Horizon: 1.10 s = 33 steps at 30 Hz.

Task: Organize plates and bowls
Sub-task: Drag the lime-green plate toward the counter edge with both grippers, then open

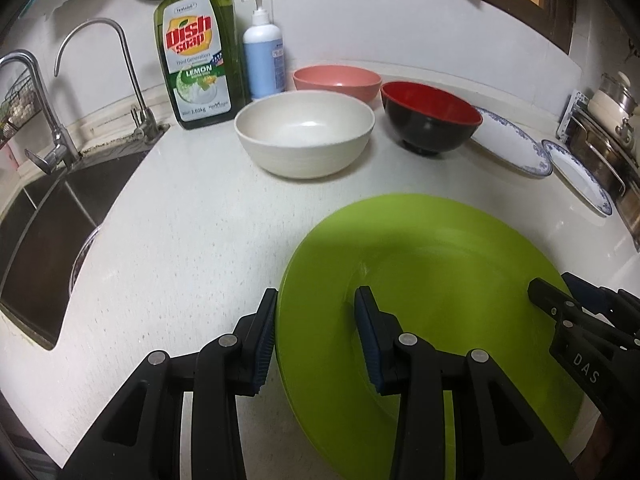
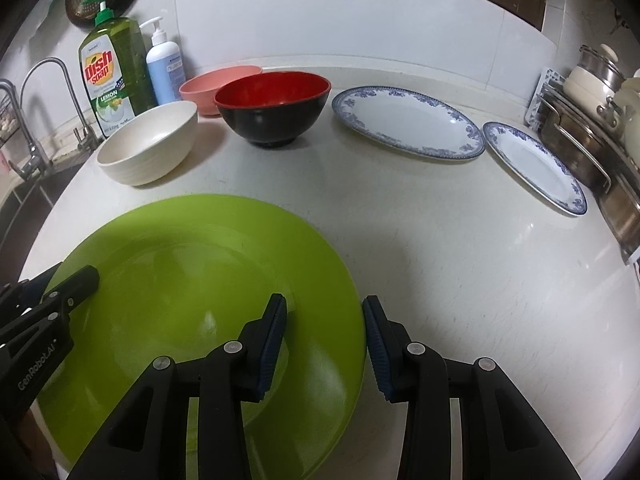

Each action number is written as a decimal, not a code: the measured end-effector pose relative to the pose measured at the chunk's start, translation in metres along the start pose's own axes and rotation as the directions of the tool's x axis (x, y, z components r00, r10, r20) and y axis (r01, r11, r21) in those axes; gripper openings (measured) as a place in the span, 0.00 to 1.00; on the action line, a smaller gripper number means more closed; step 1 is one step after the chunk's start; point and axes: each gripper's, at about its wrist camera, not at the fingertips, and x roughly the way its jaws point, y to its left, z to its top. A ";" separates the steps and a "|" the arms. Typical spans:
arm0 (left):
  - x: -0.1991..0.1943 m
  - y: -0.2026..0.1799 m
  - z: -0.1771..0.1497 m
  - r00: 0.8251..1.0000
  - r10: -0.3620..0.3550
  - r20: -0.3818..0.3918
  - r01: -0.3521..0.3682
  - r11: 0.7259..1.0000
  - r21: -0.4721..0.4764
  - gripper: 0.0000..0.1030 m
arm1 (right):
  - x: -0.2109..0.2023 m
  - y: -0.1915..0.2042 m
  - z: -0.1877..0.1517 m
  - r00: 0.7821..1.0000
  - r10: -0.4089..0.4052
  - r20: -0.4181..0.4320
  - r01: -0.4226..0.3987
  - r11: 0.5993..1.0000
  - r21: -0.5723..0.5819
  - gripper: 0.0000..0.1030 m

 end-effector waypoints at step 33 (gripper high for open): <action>-0.051 -0.035 0.056 0.989 -0.049 0.140 0.038 0.996 0.082 1.00 | -0.049 -0.027 0.024 0.995 -0.033 0.095 0.024 0.995 0.096 0.67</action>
